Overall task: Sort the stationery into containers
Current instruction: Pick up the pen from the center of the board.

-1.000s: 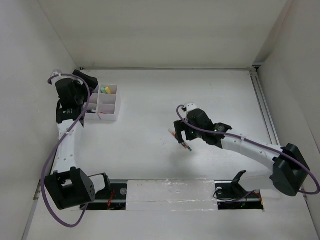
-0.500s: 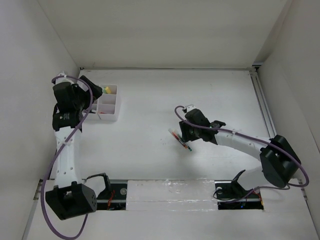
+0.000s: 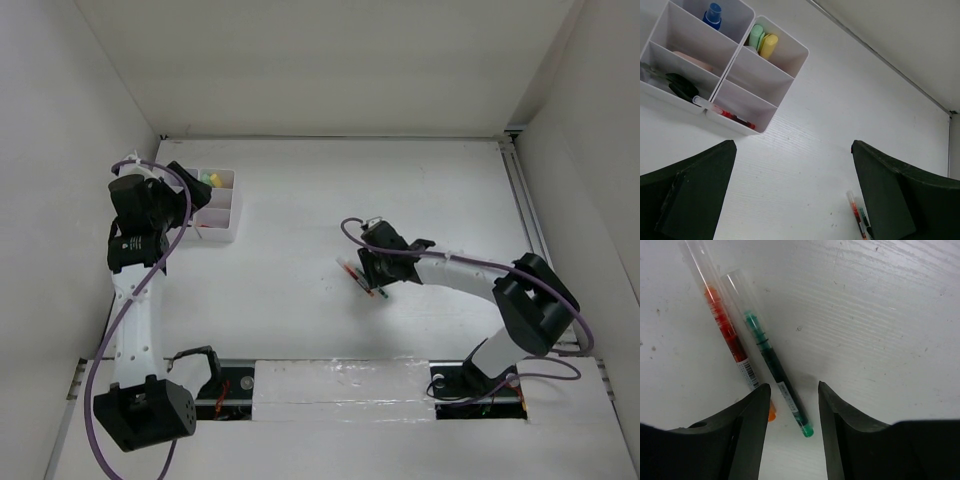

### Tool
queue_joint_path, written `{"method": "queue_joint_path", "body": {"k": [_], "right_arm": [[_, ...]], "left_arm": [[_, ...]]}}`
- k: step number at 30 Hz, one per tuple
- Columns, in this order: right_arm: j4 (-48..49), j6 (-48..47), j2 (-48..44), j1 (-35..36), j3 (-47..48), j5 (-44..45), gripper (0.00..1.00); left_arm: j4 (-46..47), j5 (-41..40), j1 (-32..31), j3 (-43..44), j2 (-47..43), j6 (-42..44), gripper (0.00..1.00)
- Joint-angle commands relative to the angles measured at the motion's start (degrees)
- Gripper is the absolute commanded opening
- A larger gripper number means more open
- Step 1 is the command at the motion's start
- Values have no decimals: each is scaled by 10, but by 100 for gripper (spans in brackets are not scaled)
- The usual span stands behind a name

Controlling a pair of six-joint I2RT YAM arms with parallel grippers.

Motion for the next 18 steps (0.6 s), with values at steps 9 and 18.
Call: {"method": "queue_joint_path", "body": {"k": [9,18], "right_arm": [[-3,4,27,5,35,28,45],[-13,9,51,5,45,40,20]], "left_arm": [[18,19,0,-4,-12,10,99],[18,30,0,-4,-12,10,99]]}}
